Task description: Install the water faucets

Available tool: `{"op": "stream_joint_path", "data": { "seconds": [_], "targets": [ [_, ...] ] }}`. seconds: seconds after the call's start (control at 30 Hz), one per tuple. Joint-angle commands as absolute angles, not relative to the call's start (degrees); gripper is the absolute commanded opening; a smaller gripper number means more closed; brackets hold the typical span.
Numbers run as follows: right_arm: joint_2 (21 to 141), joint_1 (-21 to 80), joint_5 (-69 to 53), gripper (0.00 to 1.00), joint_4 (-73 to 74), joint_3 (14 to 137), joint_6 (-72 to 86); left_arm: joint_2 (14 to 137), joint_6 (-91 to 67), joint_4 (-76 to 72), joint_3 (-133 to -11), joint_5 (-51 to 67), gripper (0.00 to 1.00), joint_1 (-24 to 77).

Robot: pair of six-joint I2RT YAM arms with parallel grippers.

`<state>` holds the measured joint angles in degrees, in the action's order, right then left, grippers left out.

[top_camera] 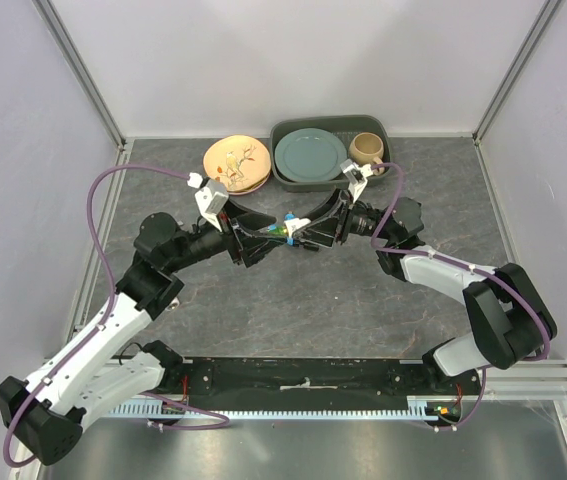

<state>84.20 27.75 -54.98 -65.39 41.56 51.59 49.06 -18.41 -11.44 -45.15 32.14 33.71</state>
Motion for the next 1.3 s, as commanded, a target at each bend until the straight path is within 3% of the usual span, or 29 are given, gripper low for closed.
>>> {"op": "stream_joint_path", "data": {
  "seconds": [0.0,0.57,1.27],
  "targets": [
    [83.76,27.86,-52.74,0.00,-63.38,43.42,48.17,50.27,-18.72,-11.08,-48.16,37.44,0.64,33.75],
    [82.88,27.95,-48.87,0.00,-61.70,42.98,48.69,54.58,-19.60,-7.38,-47.99,39.46,0.55,37.70],
    [81.74,26.37,-43.24,0.00,-73.12,38.76,57.64,53.19,-22.06,-12.47,-40.61,31.65,0.56,42.01]
  ]
}}
